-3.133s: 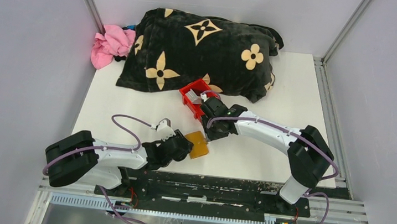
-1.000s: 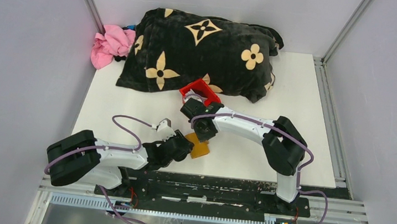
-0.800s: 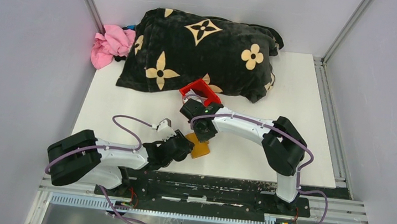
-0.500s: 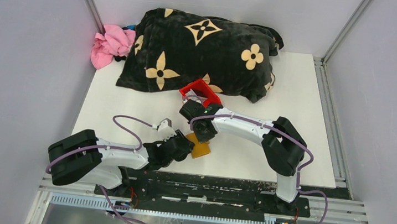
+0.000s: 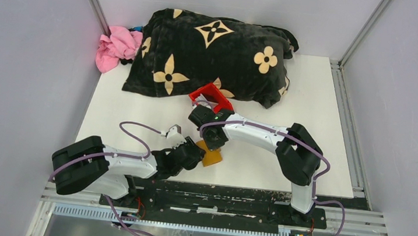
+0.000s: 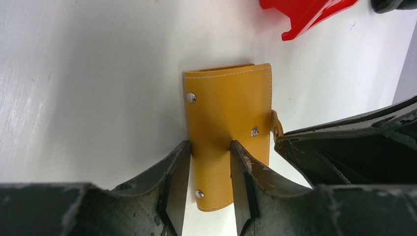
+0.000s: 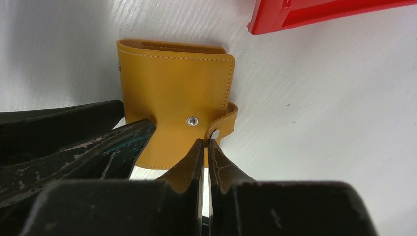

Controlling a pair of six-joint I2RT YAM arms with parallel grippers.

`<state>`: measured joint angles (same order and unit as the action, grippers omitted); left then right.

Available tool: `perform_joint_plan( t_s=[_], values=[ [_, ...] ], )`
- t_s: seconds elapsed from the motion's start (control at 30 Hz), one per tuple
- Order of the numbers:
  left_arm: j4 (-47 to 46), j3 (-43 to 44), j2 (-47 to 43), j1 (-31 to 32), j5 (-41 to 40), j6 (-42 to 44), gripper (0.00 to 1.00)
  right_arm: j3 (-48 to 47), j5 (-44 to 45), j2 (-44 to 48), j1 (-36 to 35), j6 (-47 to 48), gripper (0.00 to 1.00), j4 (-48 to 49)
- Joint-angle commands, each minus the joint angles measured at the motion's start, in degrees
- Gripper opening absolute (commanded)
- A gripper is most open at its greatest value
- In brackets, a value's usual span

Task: Put the credit cards into the card holder
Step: Close the card holder at the center of the board.

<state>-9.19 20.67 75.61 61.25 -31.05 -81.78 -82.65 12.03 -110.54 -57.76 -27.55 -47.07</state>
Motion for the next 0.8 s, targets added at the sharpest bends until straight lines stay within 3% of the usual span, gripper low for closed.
perform_joint_plan(
  t_s=[0.0, 0.77],
  values=[
    [2.47, -0.26, 2.1, 0.36, 1.13, 2.41, 0.43, -2.69, -0.66, 0.69, -0.43, 0.28, 0.09, 0.81],
    [1.81, 0.52, 3.22, 0.42, 1.34, 3.62, 0.43, -3.17, -1.65, -2.39, -0.45, 1.27, 0.08, 0.92]
  ],
)
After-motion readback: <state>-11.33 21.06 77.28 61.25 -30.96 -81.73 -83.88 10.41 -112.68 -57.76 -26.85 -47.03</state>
